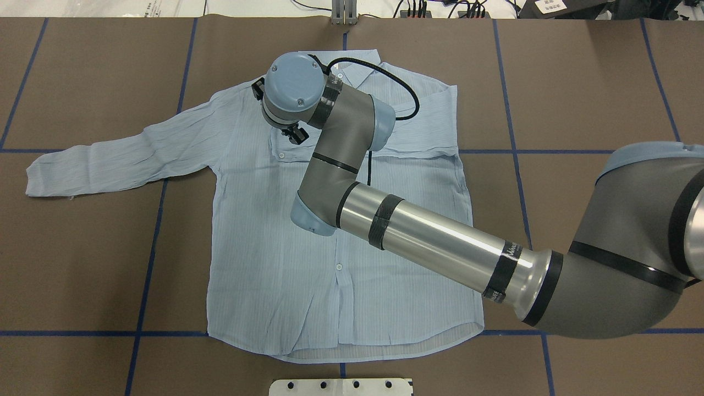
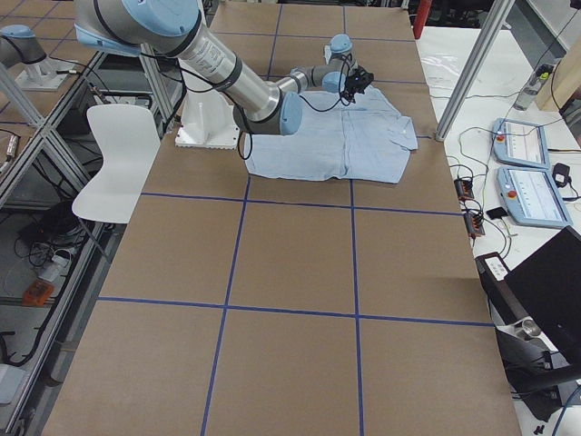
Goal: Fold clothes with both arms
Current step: 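Fold the held sleeve with the right gripper across the shirt chest, then release the sleeve on the chest while the left gripper reaches the other cuff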
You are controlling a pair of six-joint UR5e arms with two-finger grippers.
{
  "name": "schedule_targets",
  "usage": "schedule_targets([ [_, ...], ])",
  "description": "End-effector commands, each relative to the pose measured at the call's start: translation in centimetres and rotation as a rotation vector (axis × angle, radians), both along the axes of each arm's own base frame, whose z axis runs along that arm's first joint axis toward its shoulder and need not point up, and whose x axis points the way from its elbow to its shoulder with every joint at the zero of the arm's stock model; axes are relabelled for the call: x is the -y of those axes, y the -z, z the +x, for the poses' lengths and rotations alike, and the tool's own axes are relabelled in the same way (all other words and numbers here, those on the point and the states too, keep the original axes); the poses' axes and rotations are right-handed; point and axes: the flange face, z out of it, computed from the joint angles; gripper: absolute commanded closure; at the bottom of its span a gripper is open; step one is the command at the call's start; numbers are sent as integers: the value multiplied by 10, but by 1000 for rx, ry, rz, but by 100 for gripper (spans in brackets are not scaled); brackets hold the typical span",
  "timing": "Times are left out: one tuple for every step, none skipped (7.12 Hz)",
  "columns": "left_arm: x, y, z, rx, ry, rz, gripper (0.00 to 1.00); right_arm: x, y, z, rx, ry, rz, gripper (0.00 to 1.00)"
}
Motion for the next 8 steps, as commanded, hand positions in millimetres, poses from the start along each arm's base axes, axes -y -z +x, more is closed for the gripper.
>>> schedule_targets([
  [23, -4, 49, 16, 58, -170, 1, -14, -3, 3, 23, -18, 5, 0],
  [29, -16, 68, 11, 53, -196, 3, -23, -6, 23, 44, -14, 14, 0],
  [33, -42, 80, 15, 36, -212, 3, -39, -10, 50, 34, -13, 11, 0],
  [59, -58, 94, 16, 23, -216, 2, -44, -7, 53, 31, -9, 10, 0],
  [81, -69, 112, 14, 1, -198, 2, -44, -7, 53, 32, -9, 11, 0],
  [101, -78, 132, 11, -21, -183, 2, -47, -14, 51, 22, -5, 11, 0],
  [110, -86, 141, 11, -34, -182, 3, -46, -25, 50, 13, -5, 10, 0],
  [114, -92, 158, 17, -59, -187, 4, -47, -36, 49, -6, 5, 23, 0],
])
